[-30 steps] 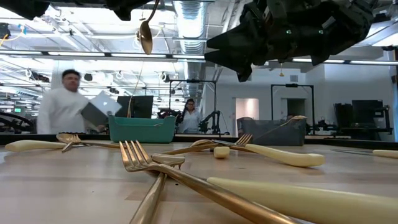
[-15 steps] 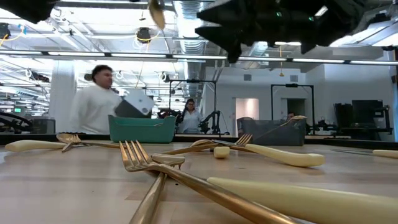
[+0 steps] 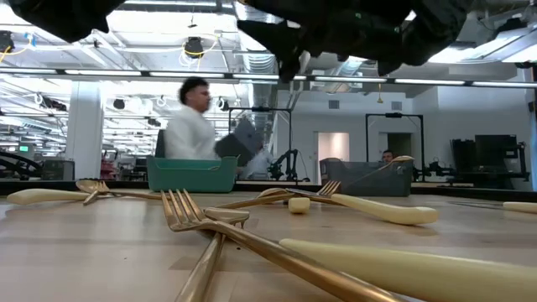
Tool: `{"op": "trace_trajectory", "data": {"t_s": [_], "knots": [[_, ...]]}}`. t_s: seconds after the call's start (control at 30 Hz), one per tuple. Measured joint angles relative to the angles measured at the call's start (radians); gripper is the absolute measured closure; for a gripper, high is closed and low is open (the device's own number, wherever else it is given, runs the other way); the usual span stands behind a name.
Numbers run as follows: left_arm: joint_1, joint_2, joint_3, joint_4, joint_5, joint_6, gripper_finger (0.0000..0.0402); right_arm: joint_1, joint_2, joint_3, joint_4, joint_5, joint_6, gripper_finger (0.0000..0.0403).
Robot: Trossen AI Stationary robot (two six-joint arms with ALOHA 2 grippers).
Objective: Sort silverware by color (type)
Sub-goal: Put the gold spoon into the black bin
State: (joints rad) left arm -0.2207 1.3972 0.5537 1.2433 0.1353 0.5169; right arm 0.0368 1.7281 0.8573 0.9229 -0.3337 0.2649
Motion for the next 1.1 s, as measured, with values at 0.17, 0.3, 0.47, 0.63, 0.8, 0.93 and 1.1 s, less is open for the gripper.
{"op": "trace_trajectory", "data": {"t_s": [0.17,0.3,0.47,0.63,0.8,0.93,1.1], "knots": [[0.000,0.000,0.000,-0.003,0.036,0.029,0.0386,0.002,0.029,0.037,0.012,-0.008,0.009,0.0210],[0.000,0.000,0.000,-0.023,0.040,0.029,0.0386,0.002,0.027,0.037,0.022,-0.009,0.019,0.0210],[0.000,0.000,-0.001,-0.052,0.019,0.040,0.0386,0.002,0.018,0.037,0.042,-0.009,0.031,0.0242],[-0.002,-0.001,-0.001,-0.074,-0.055,0.038,0.0385,-0.001,0.018,0.037,0.038,-0.005,0.033,0.0321],[-0.003,-0.005,-0.001,-0.073,-0.168,-0.008,0.0371,-0.003,0.018,0.035,0.019,-0.008,-0.004,0.0381],[-0.010,-0.001,-0.002,-0.121,-0.322,-0.042,0.0344,-0.031,-0.009,0.037,-0.093,0.004,0.011,0.0378],[-0.043,-0.013,-0.002,-0.325,-0.782,-0.112,0.0300,-0.074,-0.103,0.039,-0.423,0.142,-0.052,0.0380]]}}
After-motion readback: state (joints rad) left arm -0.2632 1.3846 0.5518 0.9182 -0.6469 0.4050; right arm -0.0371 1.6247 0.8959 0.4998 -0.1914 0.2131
